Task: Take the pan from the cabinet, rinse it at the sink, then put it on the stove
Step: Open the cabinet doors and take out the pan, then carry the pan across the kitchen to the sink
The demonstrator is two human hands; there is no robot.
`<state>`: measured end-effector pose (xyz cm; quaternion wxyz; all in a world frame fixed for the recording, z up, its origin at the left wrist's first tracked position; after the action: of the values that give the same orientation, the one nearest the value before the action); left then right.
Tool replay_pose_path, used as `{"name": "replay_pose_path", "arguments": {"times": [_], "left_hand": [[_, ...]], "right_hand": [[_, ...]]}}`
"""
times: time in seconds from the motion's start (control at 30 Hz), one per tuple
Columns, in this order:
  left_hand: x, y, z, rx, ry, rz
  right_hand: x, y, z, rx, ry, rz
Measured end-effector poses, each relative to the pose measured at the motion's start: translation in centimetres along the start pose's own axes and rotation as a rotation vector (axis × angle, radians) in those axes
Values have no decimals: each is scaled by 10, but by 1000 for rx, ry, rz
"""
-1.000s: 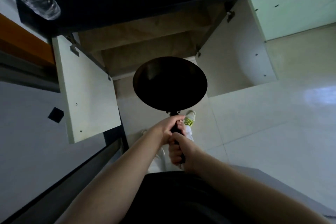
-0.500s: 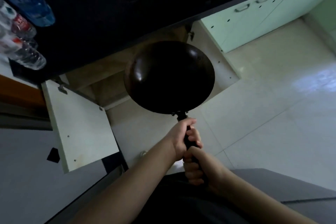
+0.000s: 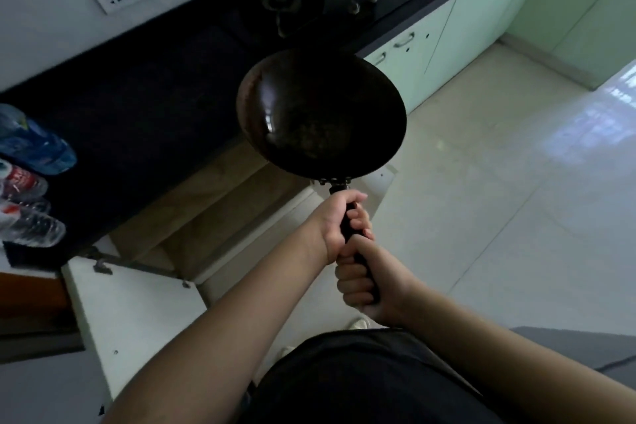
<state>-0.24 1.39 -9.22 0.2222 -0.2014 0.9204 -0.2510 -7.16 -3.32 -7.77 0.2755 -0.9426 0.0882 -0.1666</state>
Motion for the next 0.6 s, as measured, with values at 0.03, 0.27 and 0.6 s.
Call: {"name": "replay_pose_path", "arguments": {"times": [0.03, 0.27, 0.6], "left_hand": [[-3, -6, 1, 4, -7, 7], [-24, -38, 6, 58, -21, 23], [-75, -68, 48, 110, 39, 84]], "right_hand": [[6, 1, -3, 5, 12, 2], [39, 0, -21, 74, 48, 70], [101, 3, 0, -10, 139, 114]]}}
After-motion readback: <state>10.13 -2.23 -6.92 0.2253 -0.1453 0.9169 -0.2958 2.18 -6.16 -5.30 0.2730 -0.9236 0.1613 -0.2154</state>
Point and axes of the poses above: each hand's wrist, its own z-axis towards the middle knuckle, its own y-axis out of the back of the hand, x = y × z, the point moved 5 cm from there along z, towards the middle knuckle, and after that the axes turned 4 degrees about -y, right-handed, at the moved point
